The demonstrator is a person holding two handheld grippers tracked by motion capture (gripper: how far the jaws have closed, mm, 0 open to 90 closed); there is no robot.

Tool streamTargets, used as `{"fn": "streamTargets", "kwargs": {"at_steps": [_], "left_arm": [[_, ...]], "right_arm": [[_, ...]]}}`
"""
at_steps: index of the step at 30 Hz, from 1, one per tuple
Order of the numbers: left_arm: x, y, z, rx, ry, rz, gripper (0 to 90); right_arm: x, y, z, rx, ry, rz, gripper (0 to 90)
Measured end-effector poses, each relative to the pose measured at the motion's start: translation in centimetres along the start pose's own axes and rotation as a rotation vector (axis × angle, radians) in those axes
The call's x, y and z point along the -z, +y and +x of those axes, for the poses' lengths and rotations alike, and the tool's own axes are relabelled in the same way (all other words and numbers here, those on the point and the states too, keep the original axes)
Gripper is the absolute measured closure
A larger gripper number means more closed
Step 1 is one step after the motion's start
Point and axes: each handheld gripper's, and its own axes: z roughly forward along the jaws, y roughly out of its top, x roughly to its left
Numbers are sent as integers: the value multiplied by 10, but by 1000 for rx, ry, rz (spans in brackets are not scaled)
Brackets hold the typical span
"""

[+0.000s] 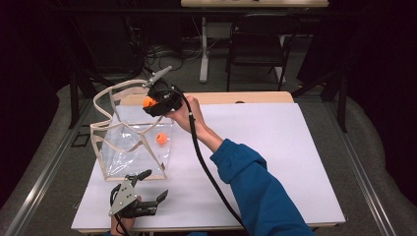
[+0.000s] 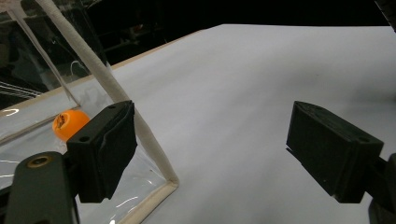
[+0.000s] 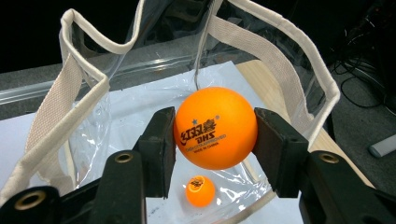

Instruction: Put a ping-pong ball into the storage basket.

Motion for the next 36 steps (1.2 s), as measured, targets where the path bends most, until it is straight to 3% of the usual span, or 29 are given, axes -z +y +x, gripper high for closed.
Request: {"fn": "streamTargets", "kwargs": {"at_steps": [36], "left_arm": [[2, 0, 1, 3, 3, -6, 157]], "right_arm": [[-14, -4, 1, 9, -32, 42, 504]]}}
